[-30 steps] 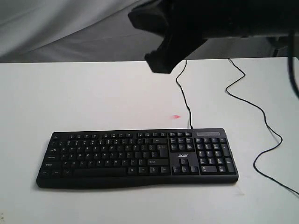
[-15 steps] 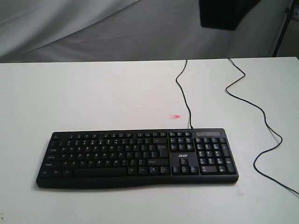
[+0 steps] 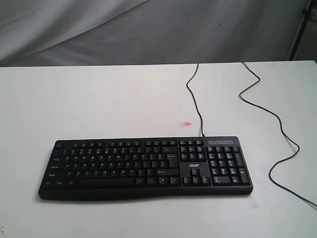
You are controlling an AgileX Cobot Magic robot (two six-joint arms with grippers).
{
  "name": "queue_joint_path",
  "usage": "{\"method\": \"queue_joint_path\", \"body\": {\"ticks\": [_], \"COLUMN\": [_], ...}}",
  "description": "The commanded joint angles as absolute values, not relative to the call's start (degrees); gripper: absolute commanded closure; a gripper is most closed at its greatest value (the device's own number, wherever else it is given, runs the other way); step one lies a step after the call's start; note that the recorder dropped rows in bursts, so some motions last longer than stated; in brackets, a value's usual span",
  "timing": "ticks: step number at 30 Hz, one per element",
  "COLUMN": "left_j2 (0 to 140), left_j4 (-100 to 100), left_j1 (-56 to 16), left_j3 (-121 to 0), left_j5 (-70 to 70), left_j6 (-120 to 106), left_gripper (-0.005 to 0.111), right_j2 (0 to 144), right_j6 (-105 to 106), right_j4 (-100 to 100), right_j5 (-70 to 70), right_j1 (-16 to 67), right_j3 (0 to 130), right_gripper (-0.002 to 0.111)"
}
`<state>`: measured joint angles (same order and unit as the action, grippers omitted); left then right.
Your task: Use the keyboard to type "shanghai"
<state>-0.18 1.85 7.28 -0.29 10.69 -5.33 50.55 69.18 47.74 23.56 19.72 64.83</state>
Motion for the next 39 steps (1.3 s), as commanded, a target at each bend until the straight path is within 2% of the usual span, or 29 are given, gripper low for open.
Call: {"method": "queue_joint_path", "body": {"ticks": [1, 5, 10, 22, 31, 39], "left_j2": [0.0, 0.0, 0.0, 0.0, 0.0, 0.0], "left_j4": [1.8, 1.8, 1.8, 1.8, 1.8, 1.8], "left_j1": [7.1, 7.1, 7.1, 7.1, 7.1, 7.1], "left_j3": [0.0, 0.0, 0.0, 0.0, 0.0, 0.0], "left_j5": [10.5, 10.5, 10.5, 10.5, 10.5, 10.5], "left_j6": [-5.2, -5.2, -5.2, -5.2, -5.2, -5.2], "left_gripper": [0.106, 0.106, 0.106, 0.106, 0.106, 0.106], "right_j2": [47.1, 44.6, 40.6, 22.6, 11.8, 5.4], "right_j6": [63.8, 49.0, 29.7, 26.5, 26.1, 10.3], "right_j4": [40.6, 28.3, 18.6, 18.2, 9.8, 9.6], "right_j5": [23.3, 23.2, 23.1, 21.2, 20.6, 20.4], "right_j1": [19.4, 18.0, 10.3, -5.0, -6.5, -6.5], "right_j3": [64.5, 63.5, 58.8, 39.4, 33.1, 28.4], "right_gripper": [0.108, 0.108, 0.108, 0.108, 0.108, 0.108]}}
